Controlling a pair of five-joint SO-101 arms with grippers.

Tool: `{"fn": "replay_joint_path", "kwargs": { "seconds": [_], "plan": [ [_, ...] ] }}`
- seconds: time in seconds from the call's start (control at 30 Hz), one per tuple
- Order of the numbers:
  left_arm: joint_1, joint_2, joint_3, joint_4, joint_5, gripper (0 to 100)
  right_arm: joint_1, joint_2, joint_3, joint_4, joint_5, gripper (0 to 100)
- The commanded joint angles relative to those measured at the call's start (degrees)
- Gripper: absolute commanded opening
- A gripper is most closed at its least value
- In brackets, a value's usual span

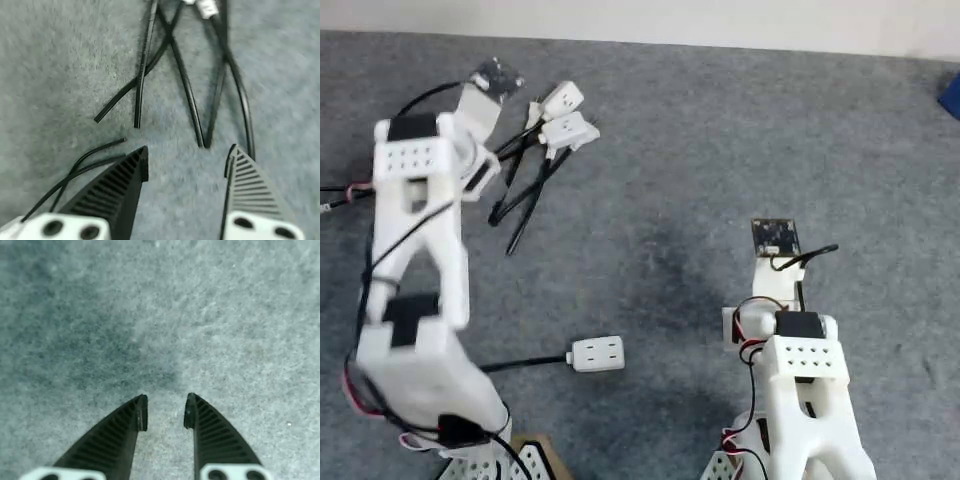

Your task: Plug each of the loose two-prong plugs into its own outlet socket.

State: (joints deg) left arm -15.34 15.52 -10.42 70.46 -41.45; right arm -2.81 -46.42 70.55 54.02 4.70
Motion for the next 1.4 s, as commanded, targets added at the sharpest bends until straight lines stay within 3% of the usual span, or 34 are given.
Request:
{"fn": "replay_joint_path", "kwargs": {
  "seconds": [0.0,0.23,0.37,0.47,0.77,1.3,1.37],
  "plan": [
    [-0.5,13.3,-21.8,7.8,5.6,25,-0.4,0.4,-2.6,0.5,0.6,13.4],
    [1.6,25.9,-44.7,15.7,6.5,25,-0.4,0.2,-2.5,0.5,0.6,13.4],
    [4.1,30.5,-54.5,15.6,15.4,25,-0.4,0.2,-2.5,0.6,0.6,13.4],
    [6.9,35.0,-59.7,15.2,16.8,25,-0.4,0.3,-2.5,0.6,0.6,13.4],
    [12.5,45.1,-64.7,12.5,16.8,25,-0.4,0.4,-2.5,0.6,0.6,13.4],
    [7.9,59.2,-65.1,10.8,16.8,25,-0.4,0.2,-2.5,0.7,0.6,13.4],
    [7.0,59.7,-65.1,10.8,16.8,20,-0.4,0.2,-2.6,1.8,0.6,13.4]
  ]
}}
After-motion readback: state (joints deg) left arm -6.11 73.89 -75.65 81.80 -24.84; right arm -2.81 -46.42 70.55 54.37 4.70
